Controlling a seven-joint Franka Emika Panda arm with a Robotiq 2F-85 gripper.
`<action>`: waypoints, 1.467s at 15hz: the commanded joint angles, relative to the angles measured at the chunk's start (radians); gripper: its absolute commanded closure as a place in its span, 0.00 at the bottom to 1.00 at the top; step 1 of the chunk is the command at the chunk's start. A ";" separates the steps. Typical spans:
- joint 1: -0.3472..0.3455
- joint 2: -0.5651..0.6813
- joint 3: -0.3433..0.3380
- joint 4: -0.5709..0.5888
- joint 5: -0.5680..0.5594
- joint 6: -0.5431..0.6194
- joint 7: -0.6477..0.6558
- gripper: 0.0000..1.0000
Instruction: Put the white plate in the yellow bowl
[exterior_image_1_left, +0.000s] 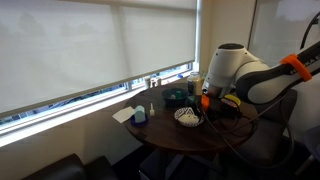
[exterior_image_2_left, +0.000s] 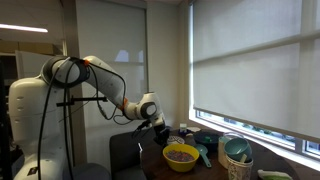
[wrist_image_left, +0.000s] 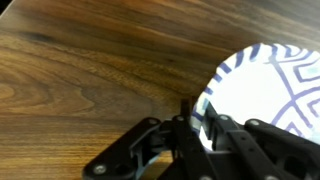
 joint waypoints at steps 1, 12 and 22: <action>0.024 0.002 -0.020 0.010 -0.035 0.021 0.039 1.00; -0.018 -0.294 -0.008 -0.115 -0.219 0.085 0.203 0.99; -0.218 -0.529 -0.017 -0.399 -0.085 0.082 0.393 0.99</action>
